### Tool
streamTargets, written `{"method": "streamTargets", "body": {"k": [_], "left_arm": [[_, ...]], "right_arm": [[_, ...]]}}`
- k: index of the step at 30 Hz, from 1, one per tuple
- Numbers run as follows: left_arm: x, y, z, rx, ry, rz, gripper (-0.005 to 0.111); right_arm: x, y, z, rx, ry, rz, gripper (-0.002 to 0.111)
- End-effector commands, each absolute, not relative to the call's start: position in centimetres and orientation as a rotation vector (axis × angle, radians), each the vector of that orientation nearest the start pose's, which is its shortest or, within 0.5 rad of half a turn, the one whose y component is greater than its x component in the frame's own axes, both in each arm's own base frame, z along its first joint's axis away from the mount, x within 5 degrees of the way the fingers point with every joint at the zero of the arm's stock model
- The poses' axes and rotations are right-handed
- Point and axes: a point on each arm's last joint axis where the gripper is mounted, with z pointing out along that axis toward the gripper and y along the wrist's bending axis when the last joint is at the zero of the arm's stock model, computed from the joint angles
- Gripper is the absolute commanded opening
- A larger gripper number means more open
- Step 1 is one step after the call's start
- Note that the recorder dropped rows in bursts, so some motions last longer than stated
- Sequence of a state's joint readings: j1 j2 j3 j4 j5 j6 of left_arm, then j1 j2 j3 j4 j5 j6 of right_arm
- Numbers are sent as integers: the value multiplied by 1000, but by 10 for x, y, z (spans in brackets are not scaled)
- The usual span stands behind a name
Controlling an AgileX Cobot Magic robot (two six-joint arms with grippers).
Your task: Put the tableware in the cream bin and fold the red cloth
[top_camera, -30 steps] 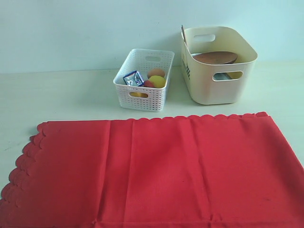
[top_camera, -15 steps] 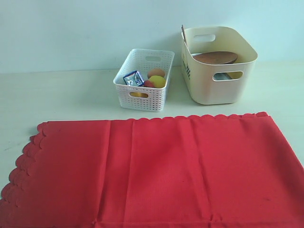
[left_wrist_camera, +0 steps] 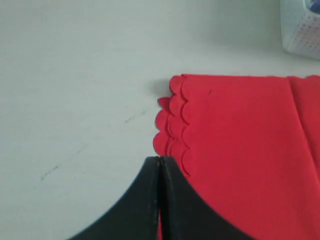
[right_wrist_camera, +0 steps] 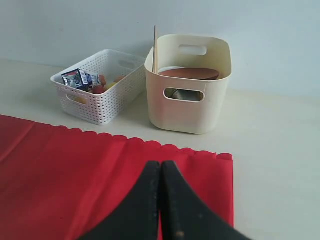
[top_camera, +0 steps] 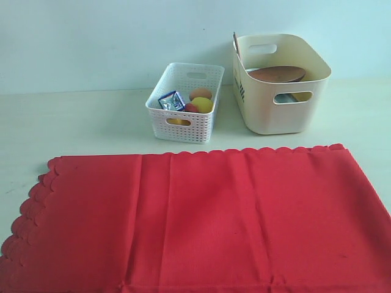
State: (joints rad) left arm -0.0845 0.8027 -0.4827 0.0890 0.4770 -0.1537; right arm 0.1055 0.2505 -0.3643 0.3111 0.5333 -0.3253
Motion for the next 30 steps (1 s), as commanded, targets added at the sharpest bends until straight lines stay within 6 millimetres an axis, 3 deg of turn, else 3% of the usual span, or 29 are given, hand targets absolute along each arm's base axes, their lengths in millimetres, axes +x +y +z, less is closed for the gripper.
{"method": "streamTargets", "body": {"k": [1,5,8,17,25,30], "left_arm": [[168,-13,253,-50,2432,-63,0],[185,-14,241,-53,2566,-45,1],[198,-15,231,-60,2649,-39,10],[229,-22,198,-37,2857,-60,64],[248,-28,174,9,2962,-130,66],[256,-25,154,-16,2995,-328,66]], "right_arm": [[61,20,275,-259,1851,176,0],[61,20,275,-256,1852,178,0],[61,20,275,-256,1852,178,0],[61,20,275,-254,1852,179,0],[60,21,275,-254,1852,181,0],[60,21,275,-253,1854,184,0]]}}
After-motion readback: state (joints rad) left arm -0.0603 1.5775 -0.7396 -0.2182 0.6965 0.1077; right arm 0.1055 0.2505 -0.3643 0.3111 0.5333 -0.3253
